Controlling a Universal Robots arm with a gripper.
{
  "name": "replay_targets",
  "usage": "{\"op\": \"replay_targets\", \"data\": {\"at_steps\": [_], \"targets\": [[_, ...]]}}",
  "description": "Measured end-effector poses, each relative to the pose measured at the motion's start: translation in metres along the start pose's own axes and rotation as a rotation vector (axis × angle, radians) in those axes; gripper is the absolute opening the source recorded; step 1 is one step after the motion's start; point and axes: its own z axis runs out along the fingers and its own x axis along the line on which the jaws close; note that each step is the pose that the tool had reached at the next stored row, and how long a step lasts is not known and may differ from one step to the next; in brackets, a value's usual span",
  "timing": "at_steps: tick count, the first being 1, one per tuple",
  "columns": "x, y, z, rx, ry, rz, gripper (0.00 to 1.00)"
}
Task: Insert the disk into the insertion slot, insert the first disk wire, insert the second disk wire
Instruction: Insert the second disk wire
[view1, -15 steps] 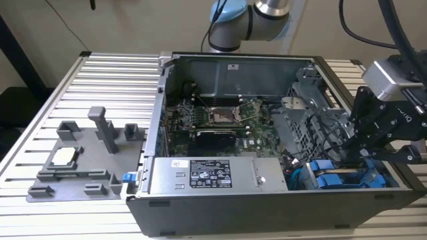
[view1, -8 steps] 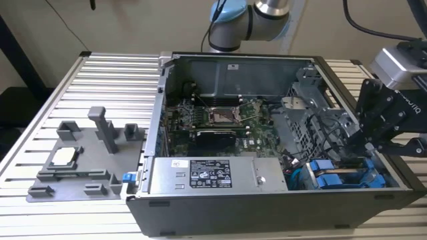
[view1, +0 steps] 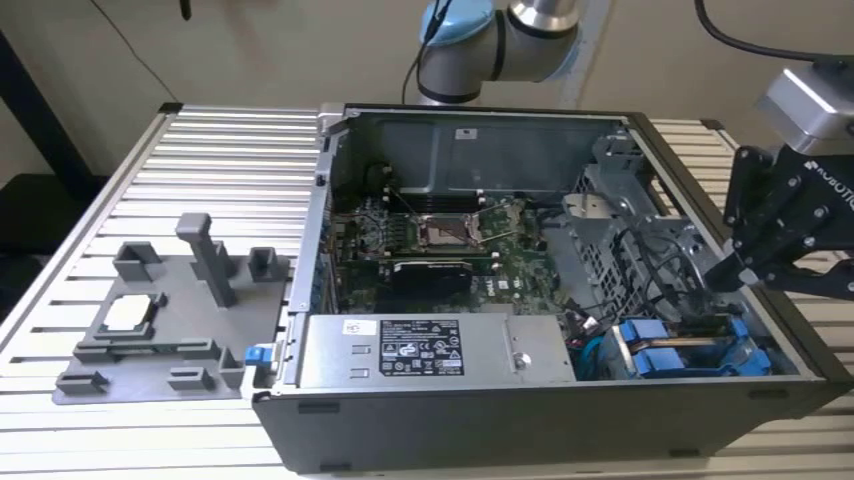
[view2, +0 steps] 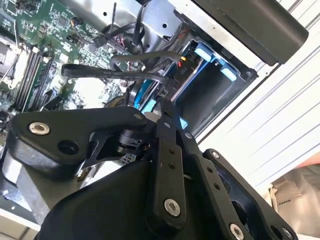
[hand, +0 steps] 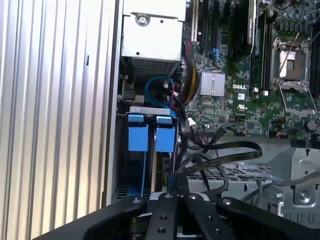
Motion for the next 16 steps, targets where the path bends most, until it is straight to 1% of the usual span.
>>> {"op": "replay_targets", "data": {"at_steps": [1, 2, 3, 4, 6, 7, 8, 10, 16], "targets": [[-0.0002, 0.0000, -0.0003, 0.0010, 0.0115, 0.001, 0.11], [-0.0006, 0.0000, -0.0003, 0.0046, 0.0226, 0.001, 0.11], [-0.0010, -0.0001, -0.0002, 0.0111, 0.0330, 0.001, 0.11], [-0.0014, -0.0001, -0.0002, 0.0228, 0.0354, 0.001, 0.11], [-0.0016, 0.0000, -0.0002, 0.0490, 0.0368, 0.001, 0.11], [-0.0016, 0.0000, -0.0001, 0.0581, 0.0371, 0.002, 0.11], [-0.0015, 0.0001, -0.0001, 0.0627, 0.0371, 0.005, 0.11], [-0.0015, 0.0001, -0.0001, 0.0661, 0.0363, 0.013, 0.11], [-0.0016, 0.0002, -0.0002, 0.0664, 0.0362, 0.014, 0.11]]}}
